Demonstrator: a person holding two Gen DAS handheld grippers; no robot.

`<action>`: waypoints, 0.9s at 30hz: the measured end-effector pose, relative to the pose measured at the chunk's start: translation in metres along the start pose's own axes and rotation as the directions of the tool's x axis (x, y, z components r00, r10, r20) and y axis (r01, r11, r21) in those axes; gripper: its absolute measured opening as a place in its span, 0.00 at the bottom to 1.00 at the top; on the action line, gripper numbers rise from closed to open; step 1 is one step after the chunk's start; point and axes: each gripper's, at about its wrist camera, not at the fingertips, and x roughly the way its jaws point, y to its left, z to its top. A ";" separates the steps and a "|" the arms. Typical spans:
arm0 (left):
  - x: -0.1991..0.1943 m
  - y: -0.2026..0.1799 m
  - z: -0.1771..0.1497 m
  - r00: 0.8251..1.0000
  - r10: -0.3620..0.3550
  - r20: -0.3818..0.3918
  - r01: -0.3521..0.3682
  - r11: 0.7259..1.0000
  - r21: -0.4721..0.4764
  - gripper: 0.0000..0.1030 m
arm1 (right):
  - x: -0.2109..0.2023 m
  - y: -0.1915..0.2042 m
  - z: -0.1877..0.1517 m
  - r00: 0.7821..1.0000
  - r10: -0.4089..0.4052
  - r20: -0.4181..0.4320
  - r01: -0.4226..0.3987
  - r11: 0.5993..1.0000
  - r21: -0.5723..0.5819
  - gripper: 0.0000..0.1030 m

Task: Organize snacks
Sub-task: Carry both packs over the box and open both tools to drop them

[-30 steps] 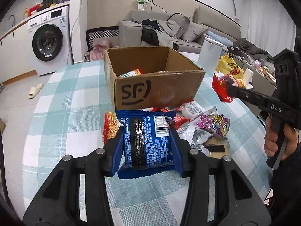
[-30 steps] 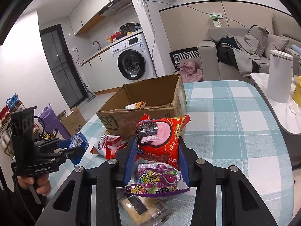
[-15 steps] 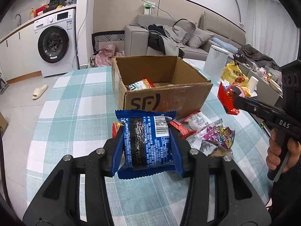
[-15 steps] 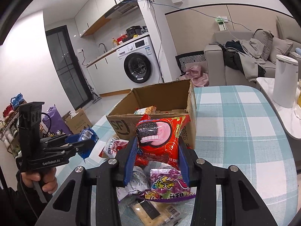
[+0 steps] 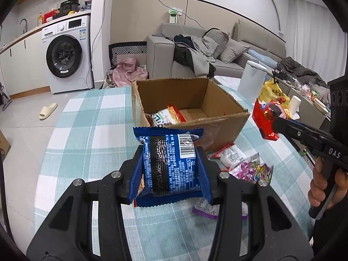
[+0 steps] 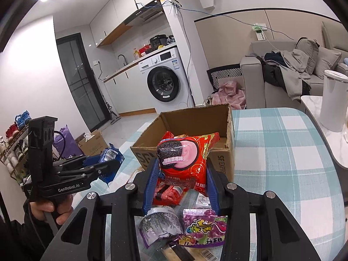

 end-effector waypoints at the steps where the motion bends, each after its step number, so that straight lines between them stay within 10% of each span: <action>1: 0.000 0.000 0.002 1.000 0.000 0.003 0.000 1.000 0.003 0.41 | 0.000 0.002 0.002 1.000 0.000 0.001 0.000 1.000 -0.002 0.40; 27: 0.016 -0.006 0.040 0.998 0.021 0.058 -0.021 1.000 0.004 0.41 | 0.025 0.009 0.039 1.000 -0.026 0.017 0.026 0.999 0.023 0.40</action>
